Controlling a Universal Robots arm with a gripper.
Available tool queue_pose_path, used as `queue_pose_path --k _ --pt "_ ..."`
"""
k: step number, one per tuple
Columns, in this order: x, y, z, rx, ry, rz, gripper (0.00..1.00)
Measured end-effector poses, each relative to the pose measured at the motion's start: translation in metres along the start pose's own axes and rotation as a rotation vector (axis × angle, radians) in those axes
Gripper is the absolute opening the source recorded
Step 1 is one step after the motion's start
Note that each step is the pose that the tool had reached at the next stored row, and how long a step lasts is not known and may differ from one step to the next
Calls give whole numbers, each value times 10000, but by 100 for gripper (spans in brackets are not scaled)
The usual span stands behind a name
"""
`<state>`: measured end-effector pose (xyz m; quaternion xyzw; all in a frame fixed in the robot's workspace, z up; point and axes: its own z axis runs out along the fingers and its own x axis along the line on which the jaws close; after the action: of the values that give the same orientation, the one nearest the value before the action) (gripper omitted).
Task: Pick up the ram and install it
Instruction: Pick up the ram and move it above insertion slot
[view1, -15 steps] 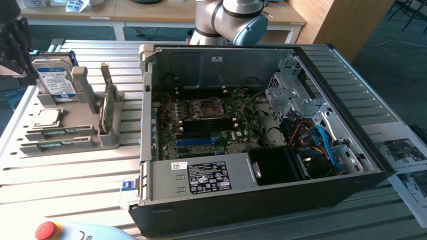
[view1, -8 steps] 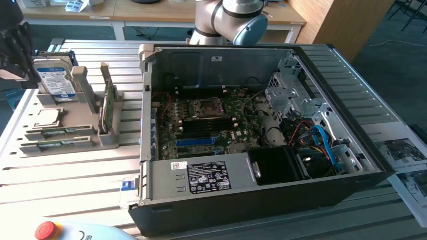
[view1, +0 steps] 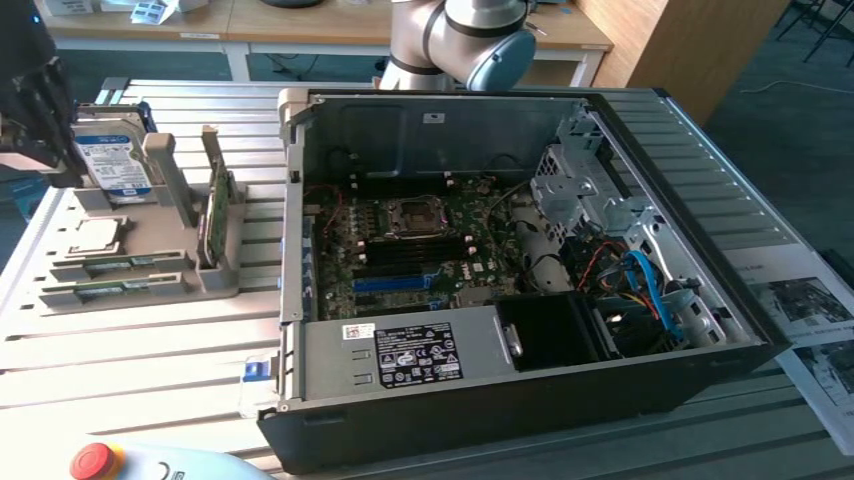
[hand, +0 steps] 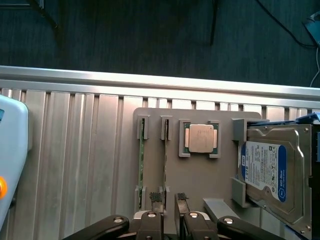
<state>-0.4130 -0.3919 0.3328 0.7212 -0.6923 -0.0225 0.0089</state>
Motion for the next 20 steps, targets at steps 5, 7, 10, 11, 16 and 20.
queue_pose_path --k 5,7,10,11,16,20 --pt "2 -3 78 -1 1 0 24" --pt "2 -5 107 -1 1 0 24" --pt "3 -7 154 0 0 0 24" --pt "3 -8 169 0 0 0 24" --pt "5 -11 247 0 0 0 24" --pt "6 -13 309 -1 1 0 24"
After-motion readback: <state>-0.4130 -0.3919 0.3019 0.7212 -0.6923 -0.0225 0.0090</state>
